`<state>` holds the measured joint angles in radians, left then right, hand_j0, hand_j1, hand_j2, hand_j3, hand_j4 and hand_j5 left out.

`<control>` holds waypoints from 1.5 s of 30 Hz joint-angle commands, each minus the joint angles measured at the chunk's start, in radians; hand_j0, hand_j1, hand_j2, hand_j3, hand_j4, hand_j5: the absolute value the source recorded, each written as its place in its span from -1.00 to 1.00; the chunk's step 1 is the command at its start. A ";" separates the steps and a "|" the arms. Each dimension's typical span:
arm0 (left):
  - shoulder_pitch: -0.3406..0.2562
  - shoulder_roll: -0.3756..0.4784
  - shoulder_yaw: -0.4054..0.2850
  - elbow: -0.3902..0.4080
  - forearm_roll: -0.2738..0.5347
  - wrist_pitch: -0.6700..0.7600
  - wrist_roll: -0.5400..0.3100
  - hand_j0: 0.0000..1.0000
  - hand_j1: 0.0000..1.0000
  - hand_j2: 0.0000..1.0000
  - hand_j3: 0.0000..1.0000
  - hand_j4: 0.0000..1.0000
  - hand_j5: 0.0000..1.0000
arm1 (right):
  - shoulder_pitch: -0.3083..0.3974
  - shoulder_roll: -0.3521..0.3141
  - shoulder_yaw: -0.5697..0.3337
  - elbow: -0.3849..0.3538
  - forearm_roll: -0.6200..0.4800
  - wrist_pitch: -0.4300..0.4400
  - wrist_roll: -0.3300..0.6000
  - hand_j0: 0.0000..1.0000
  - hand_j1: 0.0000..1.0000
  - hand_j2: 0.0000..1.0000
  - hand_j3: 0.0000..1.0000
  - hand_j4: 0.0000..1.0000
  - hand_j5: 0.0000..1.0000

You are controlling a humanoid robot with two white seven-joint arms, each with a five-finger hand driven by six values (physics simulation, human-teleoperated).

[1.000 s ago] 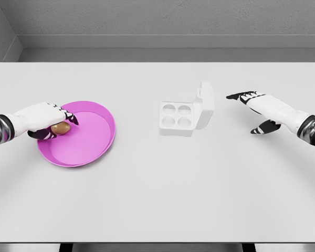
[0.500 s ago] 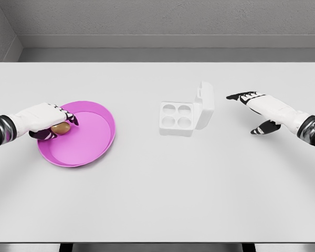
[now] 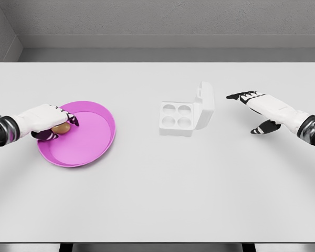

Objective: Pack egg into the box and close the box lid

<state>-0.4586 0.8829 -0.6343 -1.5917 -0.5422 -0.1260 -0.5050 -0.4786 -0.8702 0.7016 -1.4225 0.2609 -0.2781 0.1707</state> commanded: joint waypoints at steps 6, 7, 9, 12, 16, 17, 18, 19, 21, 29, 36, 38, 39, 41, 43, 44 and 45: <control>0.002 -0.002 0.001 -0.001 0.002 0.000 0.000 0.24 0.24 0.24 0.24 0.24 0.24 | 0.000 -0.001 -0.001 -0.004 -0.003 0.000 0.000 1.00 1.00 1.00 1.00 1.00 1.00; 0.002 -0.002 0.001 -0.001 0.002 0.000 0.000 0.24 0.24 0.24 0.24 0.24 0.24 | 0.000 -0.001 -0.001 -0.004 -0.003 0.000 0.000 1.00 1.00 1.00 1.00 1.00 1.00; 0.002 -0.002 0.001 -0.001 0.002 0.000 0.000 0.22 0.22 0.22 0.22 0.22 0.22 | 0.000 -0.001 -0.001 -0.004 -0.003 0.000 0.000 1.00 1.00 1.00 1.00 1.00 1.00; 0.002 -0.002 0.004 -0.005 0.002 -0.001 0.002 0.10 0.10 0.10 0.10 0.10 0.10 | 0.000 -0.001 -0.001 -0.004 -0.003 0.000 0.000 1.00 1.00 1.00 1.00 1.00 1.00; 0.002 -0.002 0.004 -0.005 0.004 -0.001 0.002 0.02 0.02 0.02 0.02 0.02 0.02 | 0.000 -0.003 -0.001 -0.004 -0.003 0.000 0.000 1.00 1.00 1.00 1.00 1.00 1.00; 0.002 -0.002 0.005 -0.007 0.004 -0.001 0.002 0.00 0.00 0.00 0.00 0.00 0.00 | 0.000 -0.003 -0.001 -0.004 -0.003 0.000 0.000 1.00 1.00 1.00 1.00 1.00 1.00; 0.002 -0.002 0.007 -0.008 0.004 -0.001 0.002 -0.02 -0.02 -0.02 -0.02 -0.02 -0.02 | 0.000 -0.001 -0.001 -0.004 -0.003 0.000 0.000 1.00 1.00 1.00 1.00 1.00 1.00; 0.002 -0.002 0.007 -0.010 0.004 -0.001 0.002 -0.03 -0.03 -0.03 -0.03 -0.03 -0.03 | 0.000 -0.003 -0.002 -0.004 -0.003 0.000 0.000 1.00 1.00 1.00 1.00 1.00 1.00; 0.002 -0.002 0.010 -0.010 0.007 -0.001 0.002 -0.06 -0.06 -0.06 -0.06 -0.06 -0.06 | 0.000 -0.003 -0.002 -0.001 -0.003 0.000 0.000 1.00 1.00 1.00 1.00 1.00 1.00; -0.003 -0.001 0.015 -0.016 0.013 -0.001 0.002 -0.09 -0.09 -0.09 -0.09 -0.09 -0.09 | 0.000 -0.004 -0.002 -0.001 -0.003 0.000 0.000 1.00 1.00 1.00 1.00 1.00 1.00; -0.011 -0.001 0.016 -0.036 0.014 -0.001 0.002 -0.11 -0.11 -0.11 -0.11 -0.11 -0.11 | 0.000 -0.004 -0.002 0.001 -0.003 0.000 0.000 1.00 1.00 1.00 1.00 1.00 1.00; -0.009 -0.001 0.024 -0.037 0.014 -0.001 0.002 -0.11 -0.11 -0.11 -0.11 -0.11 -0.11 | 0.000 -0.004 -0.002 0.001 -0.003 0.000 0.000 1.00 1.00 1.00 1.00 1.00 1.00; -0.009 -0.002 0.024 -0.040 0.014 -0.001 0.002 -0.11 -0.11 -0.11 -0.11 -0.11 -0.11 | 0.000 -0.004 -0.002 0.001 -0.003 0.000 0.000 1.00 1.00 1.00 1.00 1.00 1.00; -0.011 -0.002 0.024 -0.053 0.014 -0.001 0.002 -0.13 -0.13 -0.13 -0.13 -0.13 -0.13 | 0.000 -0.004 -0.002 0.001 -0.003 0.000 0.000 1.00 1.00 1.00 1.00 1.00 1.00; -0.011 -0.002 0.024 -0.062 0.014 -0.001 0.002 -0.13 -0.13 -0.13 -0.13 -0.13 -0.13 | 0.000 -0.004 -0.002 0.001 -0.003 0.000 0.000 1.00 1.00 1.00 1.00 1.00 1.00; -0.011 -0.002 0.024 -0.068 0.013 -0.001 0.002 -0.13 -0.13 -0.13 -0.13 -0.13 -0.13 | 0.000 -0.004 -0.002 0.001 -0.003 0.000 0.000 1.00 1.00 1.00 1.00 1.00 1.00; -0.011 -0.002 0.024 -0.071 0.014 -0.001 0.002 -0.13 -0.13 -0.13 -0.13 -0.13 -0.13 | 0.000 -0.004 -0.002 0.001 -0.003 0.000 0.000 1.00 1.00 1.00 1.00 1.00 1.00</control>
<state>-0.4694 0.8795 -0.6114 -1.6530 -0.5284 -0.1275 -0.5036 -0.4786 -0.8732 0.7001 -1.4212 0.2608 -0.2782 0.1707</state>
